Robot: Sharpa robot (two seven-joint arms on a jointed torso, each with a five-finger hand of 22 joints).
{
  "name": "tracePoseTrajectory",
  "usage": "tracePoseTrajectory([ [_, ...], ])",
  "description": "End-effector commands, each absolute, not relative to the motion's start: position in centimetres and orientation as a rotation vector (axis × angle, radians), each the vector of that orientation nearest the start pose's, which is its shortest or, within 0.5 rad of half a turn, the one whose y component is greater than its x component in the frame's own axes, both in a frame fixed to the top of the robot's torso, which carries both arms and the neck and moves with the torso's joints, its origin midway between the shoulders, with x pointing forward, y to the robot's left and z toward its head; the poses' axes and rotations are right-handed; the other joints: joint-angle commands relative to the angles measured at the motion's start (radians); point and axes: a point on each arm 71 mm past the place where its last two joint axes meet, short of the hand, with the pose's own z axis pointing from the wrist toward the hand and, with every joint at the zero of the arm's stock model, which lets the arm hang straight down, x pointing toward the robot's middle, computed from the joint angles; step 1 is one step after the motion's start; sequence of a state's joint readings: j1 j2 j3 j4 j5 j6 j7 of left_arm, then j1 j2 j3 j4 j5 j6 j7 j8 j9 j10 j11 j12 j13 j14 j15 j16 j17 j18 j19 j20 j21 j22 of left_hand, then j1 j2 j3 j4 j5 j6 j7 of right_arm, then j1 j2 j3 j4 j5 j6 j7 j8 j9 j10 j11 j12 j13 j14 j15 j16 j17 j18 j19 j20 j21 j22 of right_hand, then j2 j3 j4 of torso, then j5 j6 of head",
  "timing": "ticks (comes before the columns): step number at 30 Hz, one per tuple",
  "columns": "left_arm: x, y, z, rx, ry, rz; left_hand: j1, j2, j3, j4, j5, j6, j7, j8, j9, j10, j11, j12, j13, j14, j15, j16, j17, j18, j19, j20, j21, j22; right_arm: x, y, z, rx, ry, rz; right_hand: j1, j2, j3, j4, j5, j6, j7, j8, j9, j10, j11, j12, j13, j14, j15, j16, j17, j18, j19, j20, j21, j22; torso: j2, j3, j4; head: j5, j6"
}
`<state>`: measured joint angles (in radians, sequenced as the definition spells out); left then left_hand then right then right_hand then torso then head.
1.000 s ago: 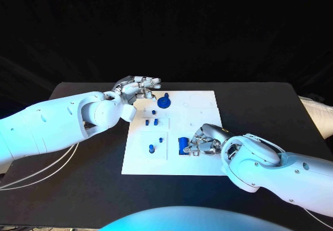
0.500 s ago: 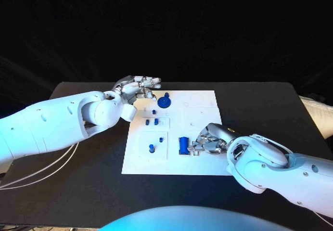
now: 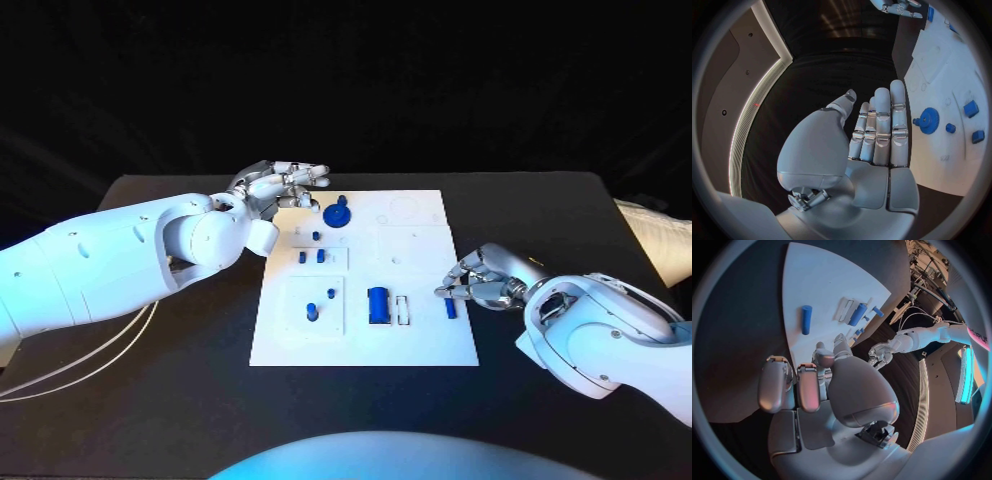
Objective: Assemble the parts on the task board
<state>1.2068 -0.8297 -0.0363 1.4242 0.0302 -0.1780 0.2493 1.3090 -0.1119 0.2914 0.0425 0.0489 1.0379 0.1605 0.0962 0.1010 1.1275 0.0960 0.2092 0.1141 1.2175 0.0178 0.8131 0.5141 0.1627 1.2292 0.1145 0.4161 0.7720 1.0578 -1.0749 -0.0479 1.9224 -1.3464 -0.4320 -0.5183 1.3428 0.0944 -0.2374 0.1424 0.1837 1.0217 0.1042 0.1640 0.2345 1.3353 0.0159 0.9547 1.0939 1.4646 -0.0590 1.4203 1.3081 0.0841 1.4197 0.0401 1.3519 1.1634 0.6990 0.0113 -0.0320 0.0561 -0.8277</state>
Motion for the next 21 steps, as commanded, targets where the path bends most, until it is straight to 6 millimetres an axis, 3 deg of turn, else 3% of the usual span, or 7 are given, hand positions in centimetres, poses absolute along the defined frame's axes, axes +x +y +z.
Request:
tracePoseTrajectory([
  [1,50.6,22.3,-18.8,-1.2,1.552,-1.55,0.004,0.009,-0.007,-0.002,0.001,0.004,0.001,0.004,-0.001,-0.008,0.0,0.006,0.002,-0.006,-0.001,-0.007,-0.001,0.019,0.008,0.003,-0.003,-0.002,38.6,-22.3,-21.6,0.193,1.862,0.491,0.009,0.0,-0.001,-0.005,0.003,0.023,-0.003,0.003,0.001,0.001,0.001,0.003,0.002,0.062,0.004,0.005,0.009,-0.006,0.0,0.01,0.005,0.003,0.0,0.0016,0.0002,-0.006,0.005],
  [6,50.6,22.3,-18.8,-1.199,1.552,-1.553,0.004,0.009,-0.007,-0.002,0.001,0.004,0.001,0.004,-0.001,-0.008,0.0,0.006,0.002,-0.006,-0.001,-0.007,-0.001,0.019,0.008,0.003,-0.003,-0.002,38.9,-22.6,-22.0,0.122,1.89,0.397,0.008,0.002,-0.005,-0.002,0.041,0.043,-0.008,0.004,0.001,-0.003,-0.003,-0.008,-0.003,0.061,0.001,0.004,0.007,-0.005,-0.001,0.008,0.004,0.002,0.001,-0.0002,0.0023,-0.009,0.006],
  [12,50.6,22.3,-18.8,-1.199,1.552,-1.553,0.004,0.009,-0.007,-0.002,0.001,0.004,0.001,0.004,-0.001,-0.008,0.0,0.006,0.002,-0.006,-0.001,-0.007,-0.001,0.019,0.008,0.003,-0.003,-0.002,38.9,-22.4,-22.9,0.079,1.927,0.354,0.007,0.003,-0.008,0.002,0.067,0.057,-0.013,0.005,0.001,-0.006,-0.006,-0.016,-0.007,0.06,-0.002,0.0,0.002,-0.005,-0.002,0.007,0.002,-0.001,0.001,0.0003,0.0037,-0.007,0.007],
  [21,50.6,22.3,-18.9,-1.199,1.555,-1.555,0.004,0.009,-0.007,-0.002,0.001,0.004,0.001,0.004,-0.001,-0.008,0.0,0.006,0.002,-0.006,-0.001,-0.007,-0.001,0.019,0.008,0.003,-0.003,-0.002,38.8,-22.0,-23.9,0.042,1.982,0.315,0.001,0.0,-0.014,0.008,0.074,0.063,-0.014,0.004,0.001,-0.007,-0.007,-0.019,-0.008,0.059,-0.003,-0.002,-0.001,-0.004,-0.003,0.006,0.001,-0.002,0.001,-0.0003,0.0023,-0.005,0.004],
])
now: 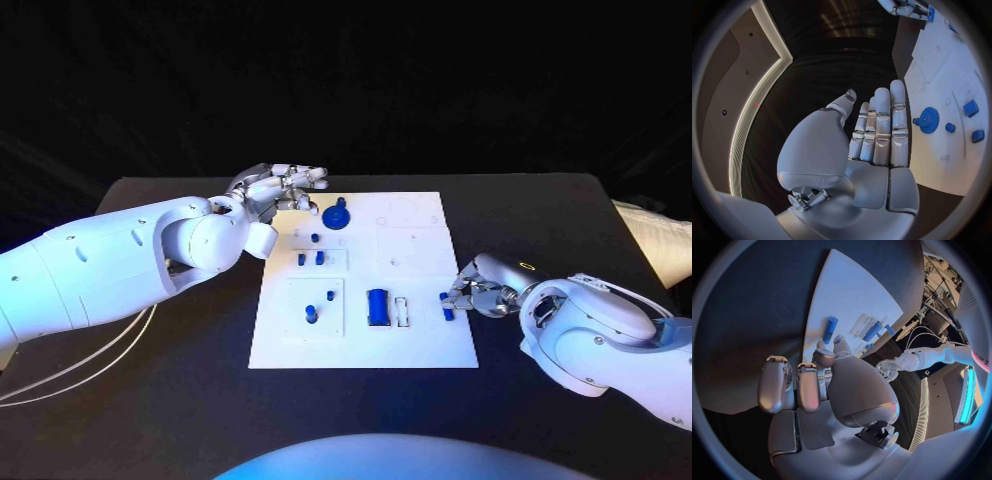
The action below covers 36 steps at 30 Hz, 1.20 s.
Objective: Assemble the parts on the task board
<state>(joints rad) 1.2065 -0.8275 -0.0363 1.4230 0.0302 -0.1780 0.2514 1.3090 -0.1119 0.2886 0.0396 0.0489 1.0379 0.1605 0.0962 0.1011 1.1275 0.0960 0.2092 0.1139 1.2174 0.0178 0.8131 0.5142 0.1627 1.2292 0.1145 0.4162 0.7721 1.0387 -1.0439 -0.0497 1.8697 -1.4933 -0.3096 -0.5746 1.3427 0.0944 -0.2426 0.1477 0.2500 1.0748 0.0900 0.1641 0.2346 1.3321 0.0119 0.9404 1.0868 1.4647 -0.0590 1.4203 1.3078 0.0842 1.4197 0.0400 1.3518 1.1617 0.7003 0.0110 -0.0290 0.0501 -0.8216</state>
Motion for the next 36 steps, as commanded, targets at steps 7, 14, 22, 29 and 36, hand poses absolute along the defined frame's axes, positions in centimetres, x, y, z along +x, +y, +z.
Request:
tracePoseTrajectory([
  [7,50.6,22.3,-18.9,-1.199,1.556,-1.555,0.004,0.008,-0.005,0.001,0.001,0.004,0.001,0.004,-0.001,-0.008,0.0,0.006,0.002,-0.006,-0.001,-0.007,-0.001,0.019,0.008,0.003,-0.003,-0.002,38.8,-21.9,-24.3,0.008,1.998,0.283,-0.007,-0.003,-0.014,0.009,0.006,0.014,-0.001,0.003,0.002,-0.003,-0.004,-0.006,-0.001,0.059,-0.004,-0.003,-0.002,-0.004,-0.004,0.006,0.0,-0.001,0.001,0.0008,-0.0011,0.001,-0.006],
  [14,50.6,22.3,-18.9,-1.2,1.558,-1.554,0.004,0.008,-0.005,0.001,0.001,0.004,0.001,0.004,-0.001,-0.008,0.0,0.006,0.002,-0.006,-0.001,-0.007,-0.001,0.019,0.008,0.003,-0.003,-0.002,38.6,-21.5,-24.6,-0.033,2.008,0.263,-0.009,-0.005,-0.017,0.011,0.003,0.016,-0.001,0.003,0.002,-0.003,-0.004,-0.007,-0.001,0.059,-0.004,-0.004,-0.003,-0.004,-0.004,0.006,0.0,-0.002,0.0,0.0006,-0.0003,0.001,-0.007],
  [22,50.6,22.3,-18.9,-1.201,1.56,-1.555,0.004,0.008,-0.005,0.001,0.001,0.004,0.001,0.004,-0.001,-0.008,0.0,0.006,0.002,-0.006,-0.001,-0.007,-0.001,0.019,0.008,0.003,-0.003,-0.002,38.5,-20.6,-25.2,-0.143,2.024,0.215,0.043,-0.002,-0.001,-0.016,-0.057,0.023,-0.004,-0.001,0.003,-0.008,-0.008,-0.016,-0.003,0.058,-0.007,-0.008,-0.008,-0.004,-0.006,0.003,-0.004,-0.006,0.0,0.001,-0.0001,0.0,-0.01],
  [29,50.6,22.2,-18.9,-1.201,1.561,-1.555,0.004,0.008,-0.005,0.001,0.001,0.004,0.001,0.004,-0.001,-0.008,0.0,0.006,0.002,-0.006,-0.001,-0.007,-0.001,0.019,0.008,0.003,-0.003,-0.002,38.4,-20.5,-25.6,-0.209,2.062,0.155,0.055,0.003,0.01,-0.024,-0.115,0.027,-0.004,-0.005,0.003,-0.009,-0.007,-0.022,-0.005,0.057,-0.007,-0.01,-0.009,-0.004,-0.006,0.003,-0.004,-0.003,0.0,0.0003,-0.0016,0.001,-0.013],
  [36,50.6,22.2,-18.9,-1.201,1.563,-1.555,0.004,0.008,-0.005,0.001,0.001,0.004,0.001,0.004,-0.001,-0.008,0.0,0.006,0.002,-0.006,-0.001,-0.007,-0.001,0.019,0.008,0.003,-0.003,-0.002,38.3,-19.7,-25.8,-0.318,2.065,0.104,0.07,-0.003,0.016,-0.038,-0.12,0.026,-0.004,-0.009,0.003,-0.015,-0.008,-0.035,-0.013,0.056,-0.007,-0.014,-0.014,-0.005,-0.004,0.003,-0.002,0.002,-0.001,0.0003,-0.001,-0.001,-0.014],
])
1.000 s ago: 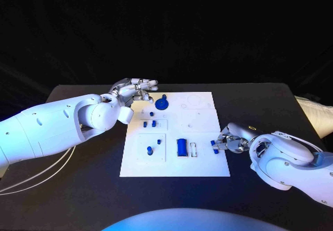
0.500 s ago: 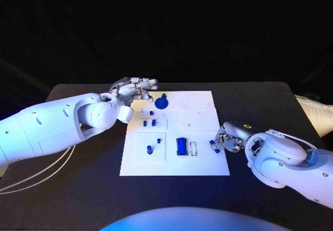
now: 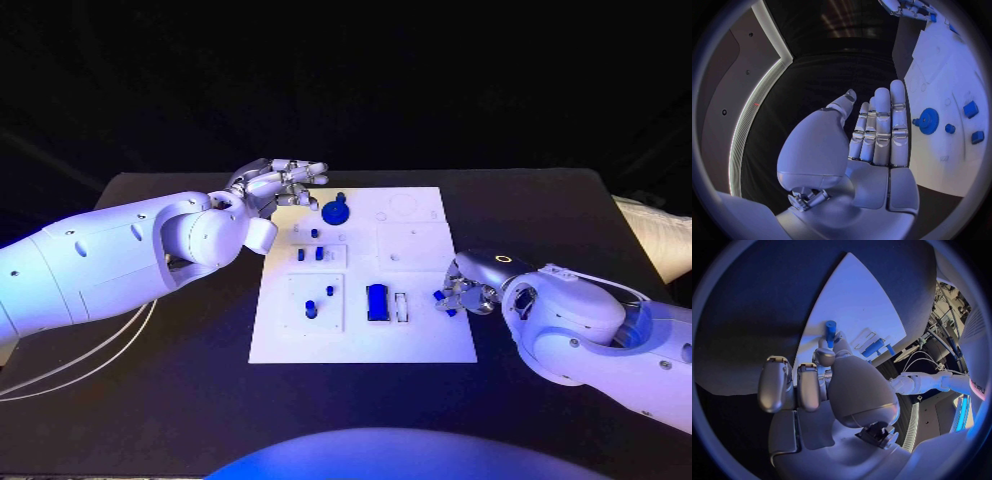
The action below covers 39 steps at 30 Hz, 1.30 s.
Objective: Assemble the parts on the task board
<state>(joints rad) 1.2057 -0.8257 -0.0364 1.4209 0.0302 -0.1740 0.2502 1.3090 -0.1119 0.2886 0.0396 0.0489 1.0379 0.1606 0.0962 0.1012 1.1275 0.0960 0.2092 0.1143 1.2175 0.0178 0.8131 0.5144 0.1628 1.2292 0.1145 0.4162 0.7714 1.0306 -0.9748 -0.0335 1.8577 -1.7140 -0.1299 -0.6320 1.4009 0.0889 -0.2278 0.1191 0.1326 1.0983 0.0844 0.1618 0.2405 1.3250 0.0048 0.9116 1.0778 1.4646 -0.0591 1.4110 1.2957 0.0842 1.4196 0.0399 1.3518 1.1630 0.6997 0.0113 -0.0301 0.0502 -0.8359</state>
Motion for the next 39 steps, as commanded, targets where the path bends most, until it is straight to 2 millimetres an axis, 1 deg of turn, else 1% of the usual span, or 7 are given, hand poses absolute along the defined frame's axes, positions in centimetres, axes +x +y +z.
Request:
tracePoseTrajectory([
  [1,50.6,22.1,-18.9,-1.201,1.563,-1.556,0.004,0.009,-0.005,0.001,0.001,0.004,0.001,0.004,-0.001,-0.008,0.0,0.006,0.001,-0.006,-0.001,-0.007,-0.002,0.019,0.008,0.003,-0.003,-0.001,38.3,-19.6,-25.8,-0.322,2.06,0.107,0.021,0.007,0.008,-0.014,0.001,0.003,0.001,-0.007,-0.003,-0.01,-0.001,-0.009,-0.005,0.056,-0.007,-0.006,-0.003,-0.005,-0.004,0.003,-0.002,0.001,0.0,0.0002,0.0004,-0.002,0.001],
  [9,50.6,22.1,-19.0,-1.201,1.564,-1.557,0.004,0.009,-0.005,0.001,0.001,0.004,0.001,0.005,-0.001,-0.008,-0.001,0.006,0.001,-0.006,-0.001,-0.007,-0.002,0.019,0.008,0.003,-0.004,-0.002,38.3,-19.2,-25.1,-0.177,1.998,0.207,0.082,0.082,0.103,-0.045,-0.03,0.013,-0.009,-0.013,-0.004,-0.005,-0.011,-0.016,-0.007,0.059,-0.015,0.0,0.009,-0.007,0.001,-0.005,0.003,0.01,0.0,-0.0002,0.0014,0.0,0.0],
  [15,50.6,22.1,-19.0,-1.201,1.564,-1.556,0.006,0.01,-0.007,0.0,0.001,0.005,0.001,0.005,-0.002,-0.009,-0.001,0.007,0.002,-0.007,-0.002,-0.006,-0.003,0.019,0.008,0.002,-0.006,-0.003,38.2,-19.4,-24.4,0.091,1.952,0.37,0.05,0.096,0.15,-0.021,-0.005,0.008,-0.007,-0.025,-0.009,-0.003,-0.009,-0.025,-0.012,0.061,-0.014,0.005,0.018,-0.008,0.004,-0.006,0.006,0.016,0.0,-0.0006,0.0002,0.001,0.002],
  [19,50.6,22.1,-19.0,-1.201,1.565,-1.557,0.006,0.01,-0.007,0.0,0.001,0.005,0.001,0.005,-0.002,-0.009,-0.001,0.007,0.002,-0.007,-0.002,-0.006,-0.003,0.019,0.008,0.002,-0.006,-0.003,38.1,-19.4,-24.1,0.232,1.943,0.455,0.036,0.079,0.19,-0.017,0.003,0.011,-0.007,-0.031,-0.012,-0.002,-0.009,-0.027,-0.011,0.062,-0.015,0.008,0.023,-0.008,0.004,-0.008,0.007,0.017,0.0,0.0002,0.0005,0.0,0.002],
  [21,50.6,22.1,-19.0,-1.201,1.565,-1.556,0.006,0.01,-0.007,0.0,0.001,0.005,0.001,0.005,-0.002,-0.009,-0.001,0.007,0.002,-0.007,-0.002,-0.006,-0.003,0.019,0.008,0.002,-0.006,-0.003,37.9,-19.3,-24.1,0.285,1.952,0.487,0.013,0.056,0.214,-0.006,0.0,0.013,-0.006,-0.036,-0.014,0.0,-0.008,-0.028,-0.01,0.062,-0.014,0.009,0.024,-0.008,0.004,-0.008,0.007,0.017,0.0,0.0004,0.0006,0.001,0.002],
  [32,50.6,22.0,-19.0,-1.2,1.568,-1.559,0.008,0.011,-0.007,0.0,0.001,0.005,0.0,0.005,-0.002,-0.009,-0.001,0.008,0.002,-0.007,-0.002,-0.006,-0.003,0.019,0.009,0.002,-0.006,-0.004,37.6,-18.2,-23.9,0.381,1.969,0.576,-0.058,-0.015,0.276,0.031,0.03,0.028,-0.006,-0.044,-0.015,0.012,-0.008,-0.018,0.002,0.063,-0.013,0.012,0.032,-0.009,0.006,-0.007,0.009,0.022,0.001,0.0001,0.0015,0.001,0.001],
  [39,50.6,22.0,-19.0,-1.2,1.571,-1.561,0.008,0.011,-0.007,0.0,0.001,0.005,0.0,0.005,-0.002,-0.009,-0.001,0.008,0.002,-0.007,-0.002,-0.006,-0.003,0.019,0.009,0.002,-0.006,-0.004,37.6,-17.8,-24.1,0.387,1.999,0.569,-0.109,-0.051,0.287,0.06,0.092,0.041,-0.007,-0.043,-0.013,0.021,-0.008,-0.007,0.011,0.064,-0.013,0.013,0.033,-0.008,0.006,-0.006,0.009,0.022,0.001,-0.0006,0.0015,0.002,-0.001],
])
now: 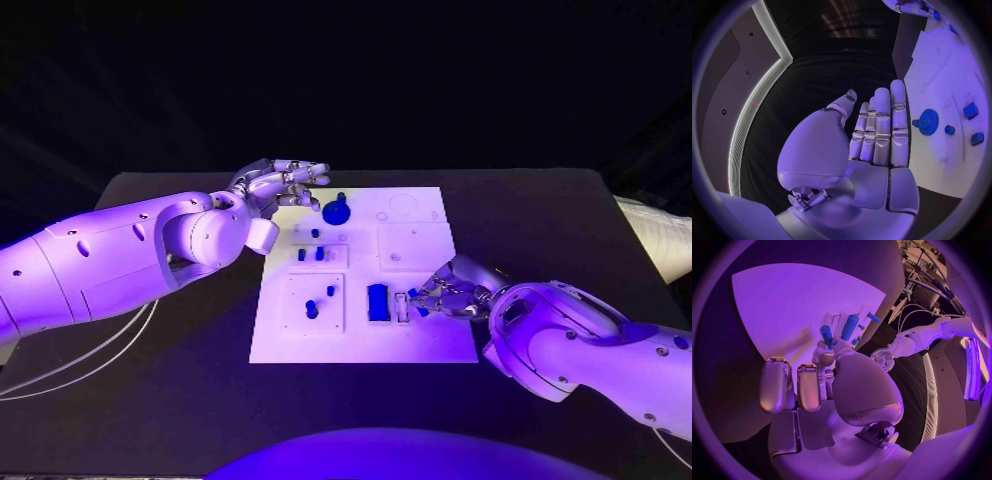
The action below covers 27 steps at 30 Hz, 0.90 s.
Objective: Assemble the parts on the task board
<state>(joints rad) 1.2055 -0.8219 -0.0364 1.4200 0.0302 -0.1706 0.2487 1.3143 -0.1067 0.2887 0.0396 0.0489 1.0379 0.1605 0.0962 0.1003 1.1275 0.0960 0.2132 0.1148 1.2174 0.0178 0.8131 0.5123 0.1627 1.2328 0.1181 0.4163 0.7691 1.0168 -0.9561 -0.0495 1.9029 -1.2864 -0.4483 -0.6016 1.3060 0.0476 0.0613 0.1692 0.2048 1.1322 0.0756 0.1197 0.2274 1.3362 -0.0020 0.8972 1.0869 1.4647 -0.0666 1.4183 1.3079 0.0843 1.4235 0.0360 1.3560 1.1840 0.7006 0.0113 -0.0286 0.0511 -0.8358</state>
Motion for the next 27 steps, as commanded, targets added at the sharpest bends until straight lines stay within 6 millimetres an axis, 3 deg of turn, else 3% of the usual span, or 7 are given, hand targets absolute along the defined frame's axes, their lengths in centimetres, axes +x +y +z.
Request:
tracePoseTrajectory([
  [1,50.6,22.0,-19.0,-1.2,1.571,-1.561,0.003,0.006,-0.008,0.0,0.001,0.005,0.0,0.005,-0.001,-0.009,-0.001,0.004,0.001,-0.007,-0.002,-0.006,-0.001,0.019,0.005,-0.001,-0.006,-0.002,37.7,-17.7,-24.2,0.381,2.011,0.561,-0.028,-0.016,-0.004,0.019,0.041,0.012,0.001,0.0,0.002,0.012,-0.002,0.01,0.005,0.064,-0.006,0.006,0.021,-0.008,0.002,-0.002,0.005,0.002,0.0,-0.0009,-0.0002,0.002,-0.002],
  [6,50.6,21.9,-19.0,-1.2,1.573,-1.562,0.003,0.006,-0.008,0.0,0.001,0.005,0.0,0.005,-0.001,-0.009,-0.001,0.004,0.001,-0.007,-0.002,-0.006,-0.001,0.019,0.005,-0.001,-0.006,-0.002,37.8,-17.4,-24.4,0.373,2.032,0.55,-0.053,-0.025,-0.01,0.036,0.08,0.026,-0.004,0.007,0.007,0.018,-0.005,0.018,0.012,0.064,-0.009,0.007,0.023,-0.009,0.004,-0.004,0.007,0.005,0.001,-0.0009,-0.0012,0.004,-0.003],
  [27,50.6,21.8,-19.0,-1.201,1.585,-1.567,0.004,0.007,-0.009,-0.001,0.001,0.005,0.0,0.006,-0.001,-0.01,-0.001,0.004,0.001,-0.008,-0.002,-0.006,-0.002,0.019,0.005,-0.001,-0.008,-0.003,38.0,-16.2,-24.7,0.325,2.068,0.54,-0.064,-0.029,-0.013,0.044,0.09,0.043,-0.012,0.017,0.016,0.035,-0.011,0.052,0.037,0.066,-0.013,0.011,0.03,-0.01,0.007,-0.006,0.011,0.013,-0.001,0.0,-0.0013,0.01,-0.011],
])
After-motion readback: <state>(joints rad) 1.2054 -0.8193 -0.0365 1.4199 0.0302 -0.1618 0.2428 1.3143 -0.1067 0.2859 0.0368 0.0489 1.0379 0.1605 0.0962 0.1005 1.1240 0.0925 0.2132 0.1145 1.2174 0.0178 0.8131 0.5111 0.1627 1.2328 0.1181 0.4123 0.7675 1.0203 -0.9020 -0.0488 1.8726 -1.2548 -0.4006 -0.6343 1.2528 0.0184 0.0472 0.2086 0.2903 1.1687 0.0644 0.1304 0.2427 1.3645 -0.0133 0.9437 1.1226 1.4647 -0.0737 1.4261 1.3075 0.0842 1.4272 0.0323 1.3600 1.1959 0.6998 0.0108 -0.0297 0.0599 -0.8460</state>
